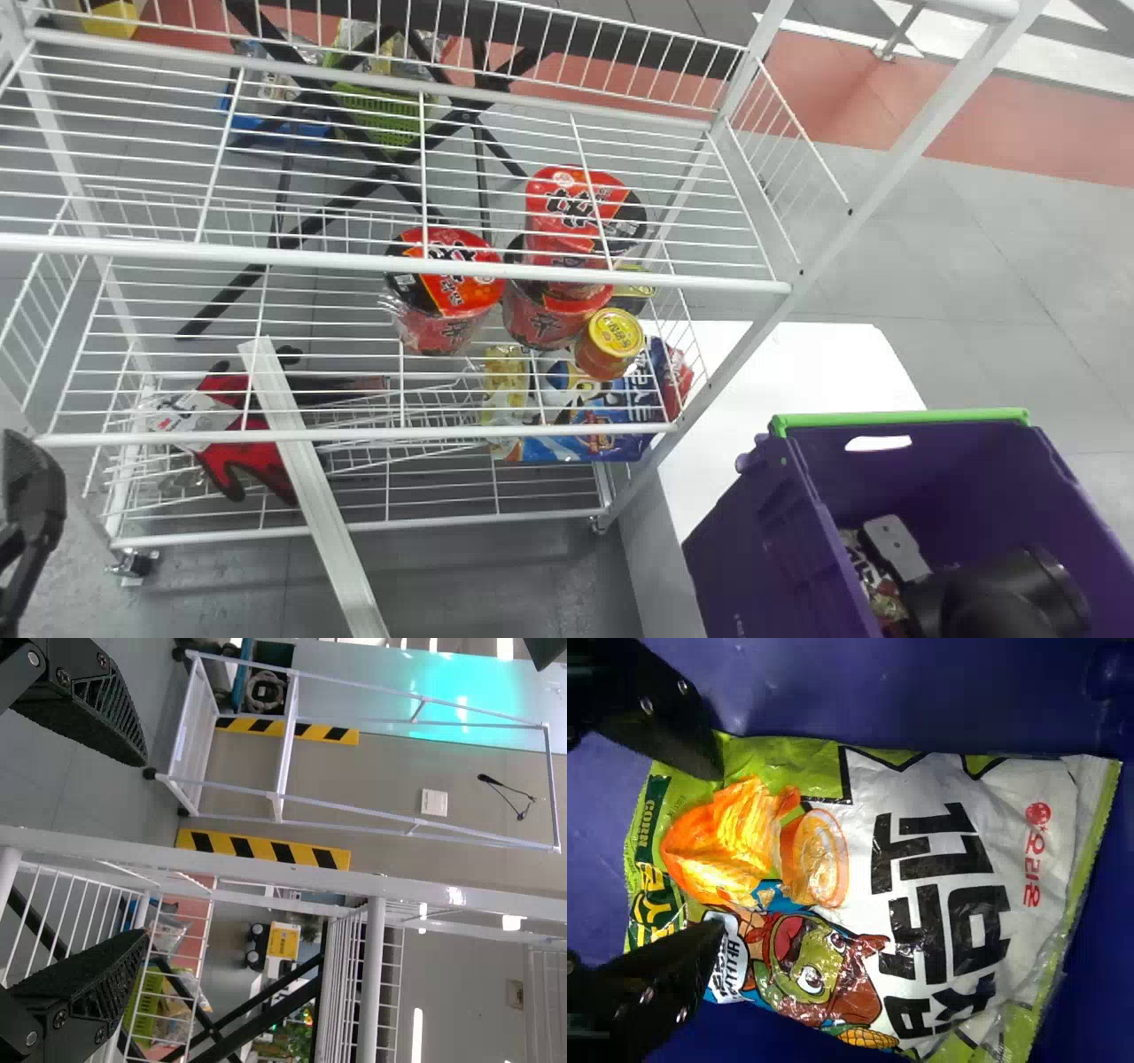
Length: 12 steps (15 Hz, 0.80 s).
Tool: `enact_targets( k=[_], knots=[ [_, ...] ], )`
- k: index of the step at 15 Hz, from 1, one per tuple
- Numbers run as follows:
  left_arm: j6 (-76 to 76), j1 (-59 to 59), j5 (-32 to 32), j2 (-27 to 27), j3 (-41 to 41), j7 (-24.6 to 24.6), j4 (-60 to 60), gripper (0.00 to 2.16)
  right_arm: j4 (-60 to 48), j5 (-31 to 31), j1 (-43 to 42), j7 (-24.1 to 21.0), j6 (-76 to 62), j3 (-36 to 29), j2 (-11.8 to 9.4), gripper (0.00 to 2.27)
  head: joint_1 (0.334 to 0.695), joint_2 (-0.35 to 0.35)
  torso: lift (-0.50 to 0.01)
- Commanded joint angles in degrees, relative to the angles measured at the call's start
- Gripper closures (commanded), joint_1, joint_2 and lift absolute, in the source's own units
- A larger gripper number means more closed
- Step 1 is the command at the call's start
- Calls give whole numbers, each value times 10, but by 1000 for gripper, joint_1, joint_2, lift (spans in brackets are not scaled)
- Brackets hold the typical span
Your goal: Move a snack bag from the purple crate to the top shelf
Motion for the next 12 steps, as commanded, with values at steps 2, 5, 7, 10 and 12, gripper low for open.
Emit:
enact_targets(
  k=[2, 5, 7, 10, 12],
  knots=[
    [-1, -5, 1, 0, 0, 0, 7, 147, 0, -12, 6, -12, -9, -1, 7, 316, 695, -350, -454],
    [-8, -9, 1, 0, 0, -1, 14, 147, 0, -22, 11, -19, -14, -1, 11, 323, 695, -350, -453],
    [-8, -11, 2, 2, 0, -1, 18, 147, 0, -29, 11, -19, -16, -1, 11, 586, 695, -350, -453],
    [-10, -15, 3, 3, 0, -1, 24, 147, 0, -42, 14, -27, -19, -2, 11, 765, 695, -350, -453],
    [-12, -16, 4, 4, 0, -2, 24, 147, 0, -50, 14, -27, -17, -2, 11, 1146, 695, -350, -453]
  ],
)
